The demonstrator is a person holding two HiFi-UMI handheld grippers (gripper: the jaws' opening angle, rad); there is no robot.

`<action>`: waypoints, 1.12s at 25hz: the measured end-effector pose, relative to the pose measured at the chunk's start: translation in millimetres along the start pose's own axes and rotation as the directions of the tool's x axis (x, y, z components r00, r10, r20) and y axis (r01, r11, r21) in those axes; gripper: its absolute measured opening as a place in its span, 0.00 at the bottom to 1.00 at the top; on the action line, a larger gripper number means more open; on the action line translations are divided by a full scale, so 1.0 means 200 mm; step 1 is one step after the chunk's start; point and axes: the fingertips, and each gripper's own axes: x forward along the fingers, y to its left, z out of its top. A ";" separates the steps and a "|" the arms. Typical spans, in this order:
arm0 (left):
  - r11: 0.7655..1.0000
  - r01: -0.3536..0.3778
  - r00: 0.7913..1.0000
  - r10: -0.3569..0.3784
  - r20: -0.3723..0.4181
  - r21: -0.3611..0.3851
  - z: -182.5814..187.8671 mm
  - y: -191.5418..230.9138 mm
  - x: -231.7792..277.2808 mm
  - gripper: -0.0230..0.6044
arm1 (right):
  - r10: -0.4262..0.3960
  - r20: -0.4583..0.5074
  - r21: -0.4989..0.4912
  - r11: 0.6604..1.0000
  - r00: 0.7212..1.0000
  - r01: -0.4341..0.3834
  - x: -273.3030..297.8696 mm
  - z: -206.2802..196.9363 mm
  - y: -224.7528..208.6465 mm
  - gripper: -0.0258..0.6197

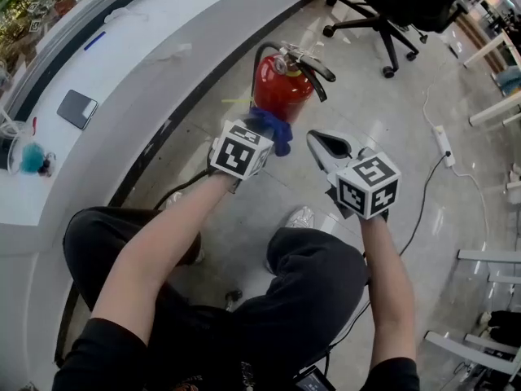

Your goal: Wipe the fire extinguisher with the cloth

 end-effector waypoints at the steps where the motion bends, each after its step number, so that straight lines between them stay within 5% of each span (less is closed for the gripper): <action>1: 1.000 -0.009 1.000 0.009 -0.002 -0.008 -0.01 -0.01 0.01 0.12 | -0.005 0.010 0.011 1.000 1.000 0.004 -0.01 -0.01 0.00 0.04; 8: 0.993 0.041 0.998 -0.036 0.047 -0.113 0.05 -0.19 0.12 0.12 | -0.045 -0.010 0.073 0.996 0.999 0.046 -0.10 -0.16 -0.03 0.04; 12: 0.974 -0.001 0.998 0.015 0.062 -0.227 0.11 -0.23 0.17 0.12 | -0.083 -0.042 0.070 0.994 0.996 0.086 -0.20 -0.22 -0.09 0.04; 28: 0.992 -0.080 0.997 0.080 -0.007 -0.101 -0.10 0.05 0.06 0.12 | -0.021 -0.059 0.037 0.999 0.998 0.023 0.02 -0.19 -0.03 0.04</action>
